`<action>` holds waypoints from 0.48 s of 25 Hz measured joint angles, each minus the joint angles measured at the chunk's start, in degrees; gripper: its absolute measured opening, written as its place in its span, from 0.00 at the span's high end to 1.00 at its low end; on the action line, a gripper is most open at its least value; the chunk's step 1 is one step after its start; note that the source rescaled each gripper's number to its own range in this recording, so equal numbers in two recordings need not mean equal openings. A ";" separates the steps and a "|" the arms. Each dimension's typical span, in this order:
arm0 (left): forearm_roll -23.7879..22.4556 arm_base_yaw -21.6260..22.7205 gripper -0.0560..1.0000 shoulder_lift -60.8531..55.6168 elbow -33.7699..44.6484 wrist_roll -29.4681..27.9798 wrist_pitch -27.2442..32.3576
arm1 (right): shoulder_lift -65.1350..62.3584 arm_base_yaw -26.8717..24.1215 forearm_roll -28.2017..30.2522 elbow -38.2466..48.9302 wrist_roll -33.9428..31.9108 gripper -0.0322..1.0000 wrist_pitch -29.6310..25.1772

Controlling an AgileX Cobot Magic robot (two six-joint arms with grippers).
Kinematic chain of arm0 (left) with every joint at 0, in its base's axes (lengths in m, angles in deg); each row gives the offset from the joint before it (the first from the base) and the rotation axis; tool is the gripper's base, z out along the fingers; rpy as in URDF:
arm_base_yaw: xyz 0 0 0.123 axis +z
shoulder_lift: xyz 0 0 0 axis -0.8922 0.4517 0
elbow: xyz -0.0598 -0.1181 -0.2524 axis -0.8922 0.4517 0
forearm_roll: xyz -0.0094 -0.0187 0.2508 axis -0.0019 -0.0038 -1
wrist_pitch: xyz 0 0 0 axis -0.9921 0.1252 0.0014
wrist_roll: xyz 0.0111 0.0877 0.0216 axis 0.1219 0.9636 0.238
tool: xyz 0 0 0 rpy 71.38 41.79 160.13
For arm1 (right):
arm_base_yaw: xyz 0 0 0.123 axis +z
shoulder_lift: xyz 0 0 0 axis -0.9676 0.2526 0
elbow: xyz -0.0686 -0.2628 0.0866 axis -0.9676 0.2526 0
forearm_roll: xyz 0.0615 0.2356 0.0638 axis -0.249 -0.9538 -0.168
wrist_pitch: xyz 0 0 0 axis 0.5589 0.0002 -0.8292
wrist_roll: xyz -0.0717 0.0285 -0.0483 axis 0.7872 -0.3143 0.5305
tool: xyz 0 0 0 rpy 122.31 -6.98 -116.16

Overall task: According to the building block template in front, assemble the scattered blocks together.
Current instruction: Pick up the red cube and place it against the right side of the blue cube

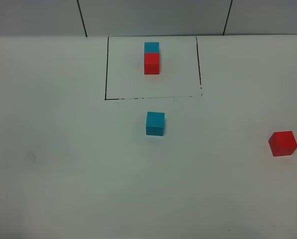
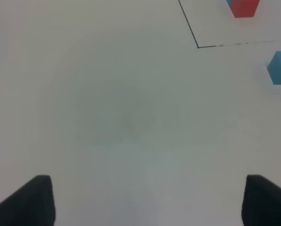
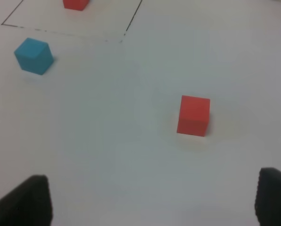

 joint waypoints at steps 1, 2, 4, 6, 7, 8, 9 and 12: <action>0.00 0.00 0.12 0.00 0.00 0.00 0.00 | 0.00 0.00 0.00 0.00 0.00 0.25 0.00; 0.00 0.00 0.12 0.00 0.00 0.05 0.00 | 0.00 0.00 0.00 0.00 0.00 0.25 0.00; 0.00 0.00 0.12 0.00 0.00 0.05 0.05 | 0.00 0.00 0.00 0.00 0.00 0.25 0.00; 0.00 0.00 0.12 0.00 0.00 0.05 0.05 | 0.00 0.00 0.00 0.00 0.00 0.25 0.00; 0.00 0.00 0.12 0.00 0.00 0.05 0.05 | 0.00 0.00 0.00 0.00 0.00 0.25 0.00; 0.00 0.00 0.12 0.00 0.00 0.05 0.05 | 0.00 0.00 0.00 0.00 0.00 0.25 0.00; 0.00 0.00 0.12 0.00 0.00 0.05 0.05 | 0.00 0.00 0.00 0.00 0.00 0.25 0.00; 0.00 0.00 0.12 0.00 0.00 0.05 0.05 | 0.00 0.00 0.00 0.00 0.00 0.25 0.00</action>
